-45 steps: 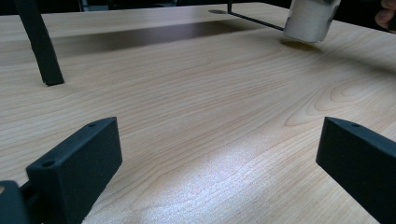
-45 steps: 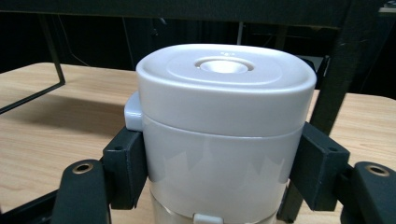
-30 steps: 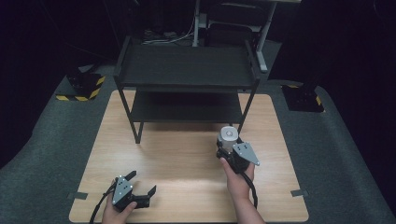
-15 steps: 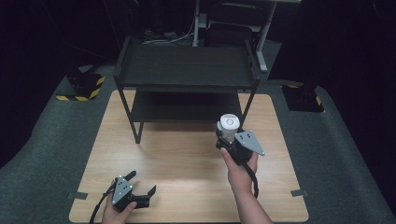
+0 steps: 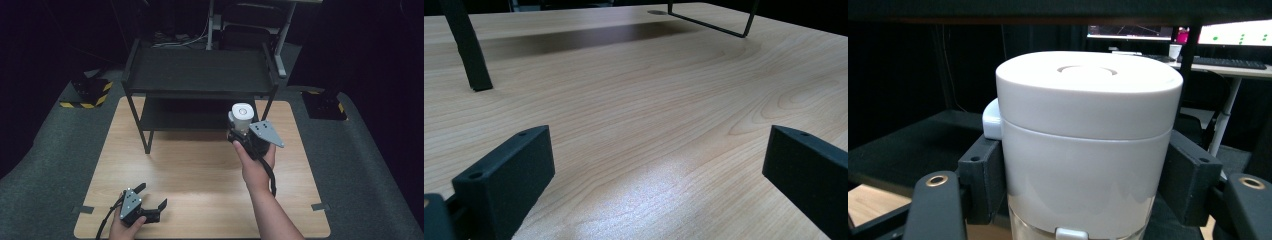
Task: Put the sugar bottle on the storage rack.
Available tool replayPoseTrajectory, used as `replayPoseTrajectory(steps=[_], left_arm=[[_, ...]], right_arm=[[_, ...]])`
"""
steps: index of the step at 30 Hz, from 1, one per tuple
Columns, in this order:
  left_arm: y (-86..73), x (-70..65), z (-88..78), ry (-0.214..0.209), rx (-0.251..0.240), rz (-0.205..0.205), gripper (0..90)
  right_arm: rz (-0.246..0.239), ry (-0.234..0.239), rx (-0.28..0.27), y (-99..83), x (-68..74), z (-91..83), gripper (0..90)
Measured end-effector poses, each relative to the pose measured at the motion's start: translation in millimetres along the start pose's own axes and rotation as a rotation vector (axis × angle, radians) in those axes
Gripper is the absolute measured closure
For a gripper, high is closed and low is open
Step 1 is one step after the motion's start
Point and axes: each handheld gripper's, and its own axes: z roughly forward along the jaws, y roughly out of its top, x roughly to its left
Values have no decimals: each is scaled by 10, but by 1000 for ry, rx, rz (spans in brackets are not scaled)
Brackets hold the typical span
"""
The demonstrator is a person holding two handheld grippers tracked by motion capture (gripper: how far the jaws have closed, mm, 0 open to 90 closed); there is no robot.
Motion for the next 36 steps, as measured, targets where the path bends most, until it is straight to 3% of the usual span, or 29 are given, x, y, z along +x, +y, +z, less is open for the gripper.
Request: replayPoseTrajectory(steps=[18,30,36], left_arm=[[1,25,-4,-12,1,6,4],[-3,28,-4,-15,-1,5,4],[3,25,-7,-16,3,13,4]], right_arm=[[-1,-20,36,105,12,547,310],[-6,-28,14,-29,6,814,310],[18,-27,-9,-102,-16,916,310]])
